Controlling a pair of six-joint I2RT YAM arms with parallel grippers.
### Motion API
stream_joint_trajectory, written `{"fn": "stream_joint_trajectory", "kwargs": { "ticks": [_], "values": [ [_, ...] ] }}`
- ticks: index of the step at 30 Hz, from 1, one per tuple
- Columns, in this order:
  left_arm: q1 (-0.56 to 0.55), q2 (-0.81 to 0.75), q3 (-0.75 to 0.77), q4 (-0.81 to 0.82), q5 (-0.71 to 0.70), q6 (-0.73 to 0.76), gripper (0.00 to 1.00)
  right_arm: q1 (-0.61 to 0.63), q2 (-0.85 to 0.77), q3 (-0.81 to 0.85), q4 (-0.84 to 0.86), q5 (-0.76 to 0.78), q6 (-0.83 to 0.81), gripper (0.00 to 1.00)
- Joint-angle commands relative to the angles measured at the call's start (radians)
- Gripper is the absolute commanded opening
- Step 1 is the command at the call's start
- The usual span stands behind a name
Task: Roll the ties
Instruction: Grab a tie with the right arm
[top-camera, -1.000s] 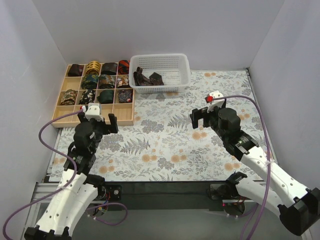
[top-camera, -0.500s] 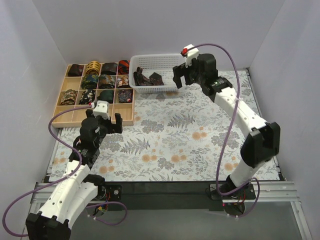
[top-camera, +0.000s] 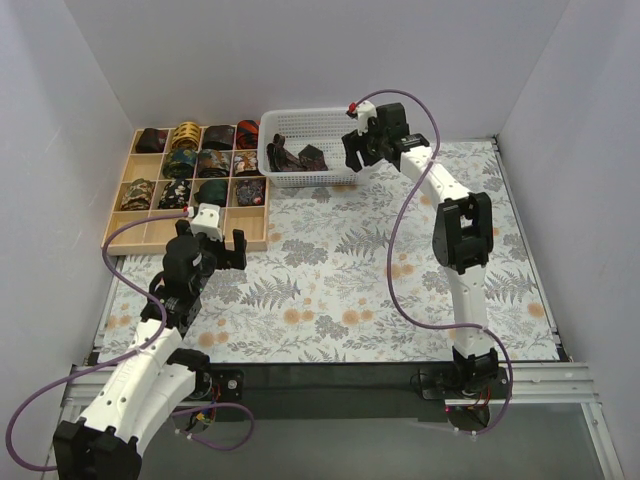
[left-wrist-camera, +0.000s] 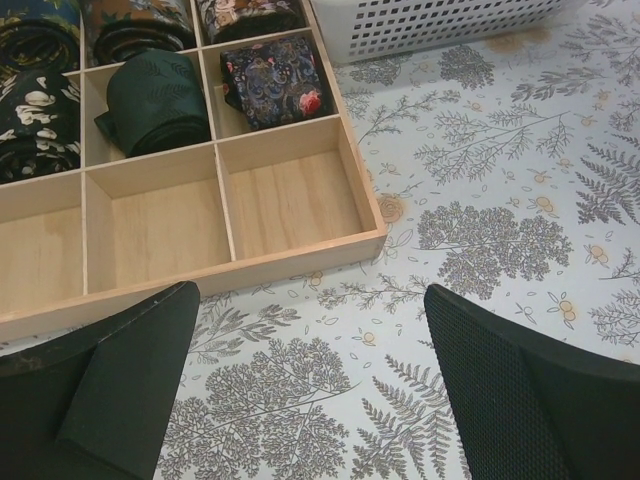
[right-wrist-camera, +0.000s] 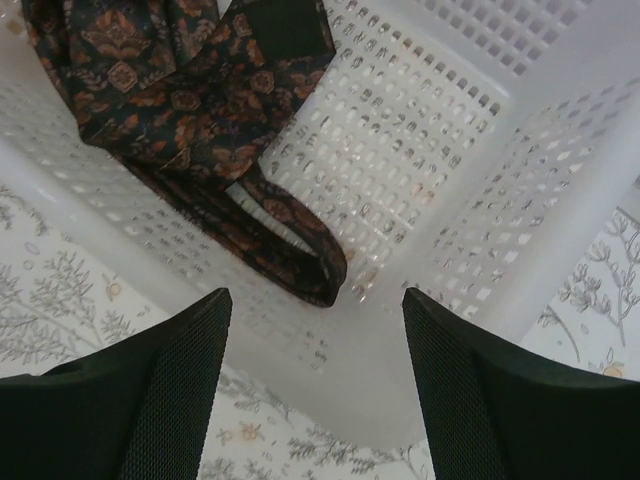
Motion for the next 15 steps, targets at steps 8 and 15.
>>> {"fn": "stream_joint_trajectory", "kwargs": {
  "ticks": [8, 15],
  "values": [
    [0.004, 0.013, -0.006, 0.020, 0.032, 0.017, 0.88, -0.011, 0.087, 0.068, 0.007, -0.070, -0.055, 0.59],
    [0.004, 0.005, -0.006, 0.023, 0.043, 0.020, 0.88, 0.025, -0.058, -0.134, -0.030, -0.157, -0.074, 0.59]
  ]
}}
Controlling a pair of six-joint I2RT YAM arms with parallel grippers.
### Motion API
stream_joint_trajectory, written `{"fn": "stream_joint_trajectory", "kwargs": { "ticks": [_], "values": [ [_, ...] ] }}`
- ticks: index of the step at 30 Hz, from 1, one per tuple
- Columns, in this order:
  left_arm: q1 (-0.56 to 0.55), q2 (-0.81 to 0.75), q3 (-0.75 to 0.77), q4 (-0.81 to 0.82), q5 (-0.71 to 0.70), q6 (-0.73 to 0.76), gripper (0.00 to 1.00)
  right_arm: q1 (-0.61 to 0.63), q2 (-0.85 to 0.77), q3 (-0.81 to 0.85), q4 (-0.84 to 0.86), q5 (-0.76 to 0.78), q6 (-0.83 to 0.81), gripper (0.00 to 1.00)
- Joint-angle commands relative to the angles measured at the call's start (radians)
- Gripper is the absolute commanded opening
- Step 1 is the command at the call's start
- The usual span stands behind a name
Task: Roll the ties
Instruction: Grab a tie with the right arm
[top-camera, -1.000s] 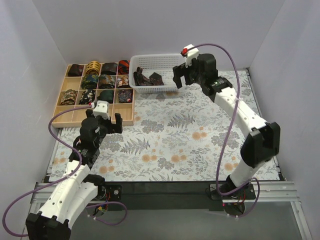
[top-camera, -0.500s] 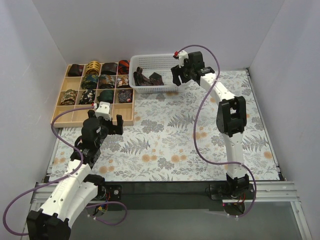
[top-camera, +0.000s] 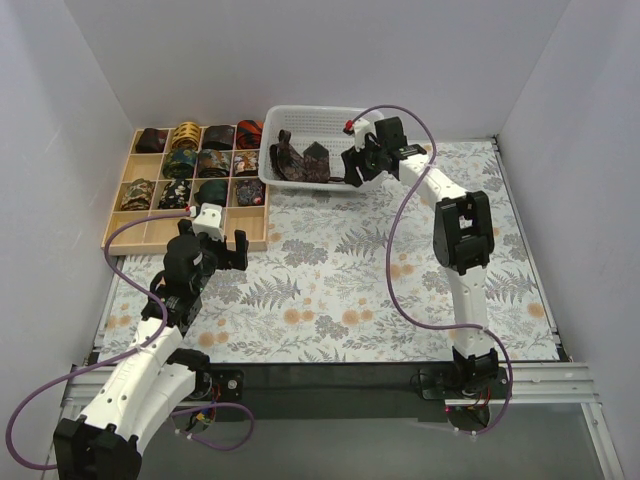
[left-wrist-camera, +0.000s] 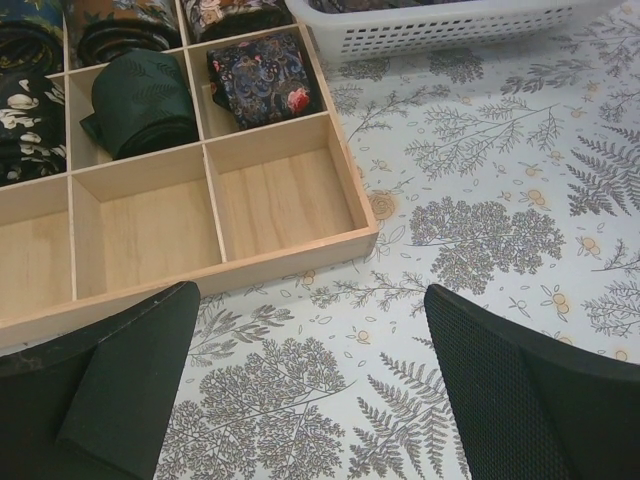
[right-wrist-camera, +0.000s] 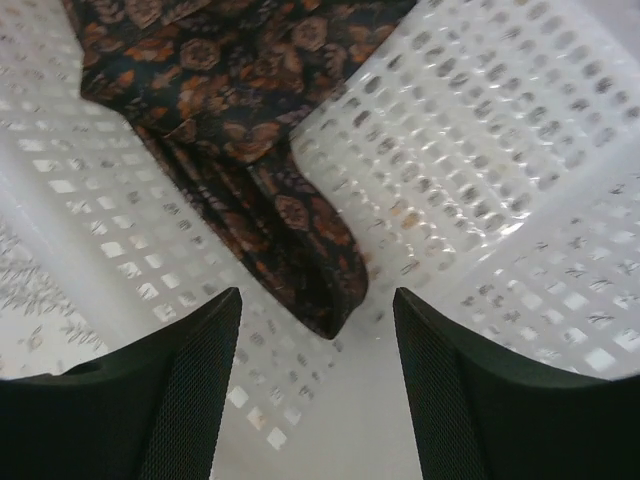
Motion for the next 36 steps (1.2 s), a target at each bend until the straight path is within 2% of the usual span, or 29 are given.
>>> {"fn": "stream_joint_trajectory", "kwargs": {
  "ticks": [1, 9, 13, 18, 23, 32, 34, 36],
  "values": [
    [0.006, -0.010, -0.006, 0.018, 0.018, 0.014, 0.88, 0.032, -0.108, -0.077, -0.087, -0.077, -0.015, 0.58],
    [0.004, -0.027, -0.004, 0.018, 0.028, 0.012, 0.88, 0.081, -0.191, -0.074, -0.257, -0.118, 0.040, 0.54],
    [0.004, -0.031, -0.006, 0.019, 0.031, 0.014, 0.88, 0.096, -0.194, -0.086, -0.270, -0.063, 0.043, 0.55],
    [0.004, -0.036, -0.009, 0.019, 0.031, 0.012, 0.88, 0.093, -0.095, -0.013, -0.248, 0.078, 0.059, 0.54],
    [0.004, -0.037, -0.009, 0.018, 0.031, 0.014, 0.88, 0.090, 0.000, 0.059, -0.234, 0.043, 0.028, 0.52],
    [0.003, -0.037, -0.009, 0.016, 0.031, 0.018, 0.88, 0.093, 0.088, 0.024, -0.230, -0.006, -0.044, 0.51],
    [0.004, -0.037, -0.007, 0.016, 0.029, 0.018, 0.88, 0.093, 0.097, 0.026, -0.225, 0.006, -0.053, 0.45],
    [0.004, -0.037, -0.009, 0.015, 0.029, 0.018, 0.88, 0.093, 0.102, 0.029, -0.219, 0.020, -0.061, 0.29]
  ]
}}
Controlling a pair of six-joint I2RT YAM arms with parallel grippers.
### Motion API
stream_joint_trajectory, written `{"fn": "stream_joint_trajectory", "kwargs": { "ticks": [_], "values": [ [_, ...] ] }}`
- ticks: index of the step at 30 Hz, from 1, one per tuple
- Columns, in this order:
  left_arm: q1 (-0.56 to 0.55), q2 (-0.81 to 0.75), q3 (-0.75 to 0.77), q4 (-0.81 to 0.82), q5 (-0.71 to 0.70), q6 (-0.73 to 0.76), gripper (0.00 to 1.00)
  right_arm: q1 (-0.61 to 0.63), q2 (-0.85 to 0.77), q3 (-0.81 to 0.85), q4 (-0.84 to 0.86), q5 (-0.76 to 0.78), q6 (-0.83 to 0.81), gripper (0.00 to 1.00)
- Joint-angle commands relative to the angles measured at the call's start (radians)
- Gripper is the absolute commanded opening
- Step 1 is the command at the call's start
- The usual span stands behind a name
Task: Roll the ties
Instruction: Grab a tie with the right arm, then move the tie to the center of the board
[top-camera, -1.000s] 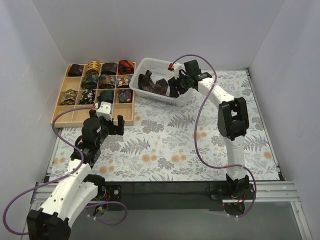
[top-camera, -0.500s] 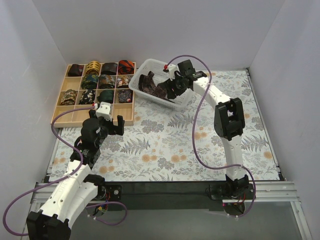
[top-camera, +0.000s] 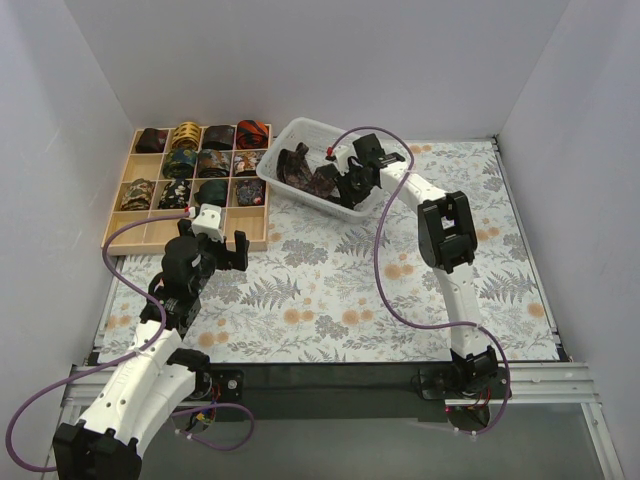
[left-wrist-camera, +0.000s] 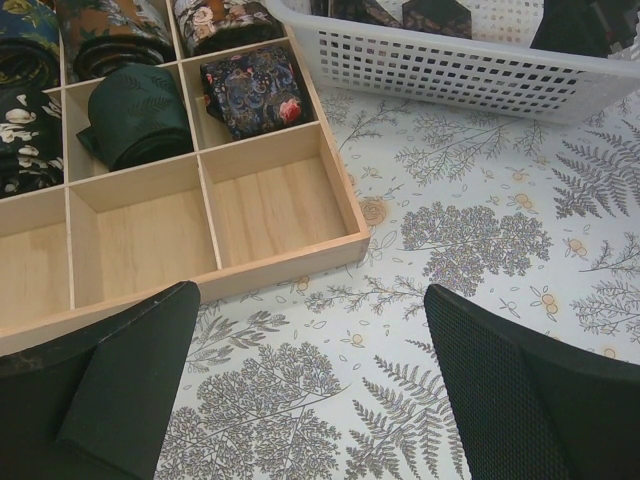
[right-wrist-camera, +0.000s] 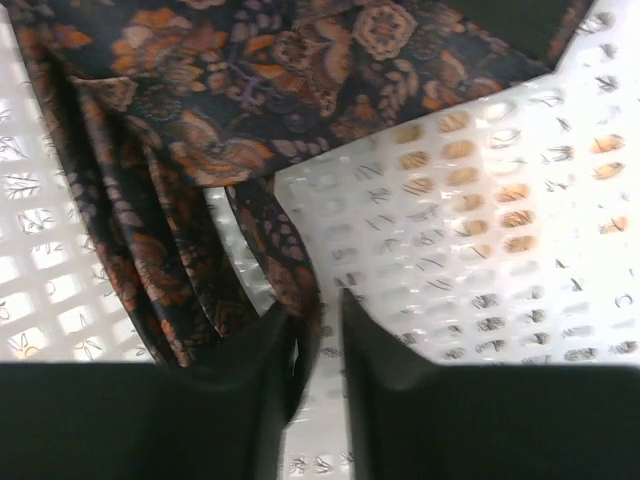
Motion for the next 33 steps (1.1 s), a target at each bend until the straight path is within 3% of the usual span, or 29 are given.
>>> {"fn": "stream_joint_trajectory", "kwargs": {
  "ticks": [1, 5, 21, 28, 33],
  "values": [
    [0.004, -0.015, -0.009, 0.018, 0.006, 0.015, 0.88, 0.007, 0.019, 0.013, 0.004, -0.005, -0.020, 0.23],
    [0.004, -0.018, -0.007, 0.016, 0.006, 0.015, 0.88, 0.007, -0.004, 0.016, 0.015, -0.004, -0.019, 0.02],
    [0.003, -0.062, -0.012, 0.016, -0.013, 0.021, 0.88, 0.013, -0.393, -0.021, 0.150, 0.139, 0.041, 0.01],
    [-0.005, -0.104, -0.015, 0.021, -0.014, 0.021, 0.88, 0.018, -0.625, -0.211, 0.127, 0.281, 0.017, 0.01],
    [-0.014, -0.125, -0.016, 0.021, -0.017, 0.021, 0.88, 0.018, -0.876, -0.450, 0.110, 0.433, 0.059, 0.01]
  ]
}}
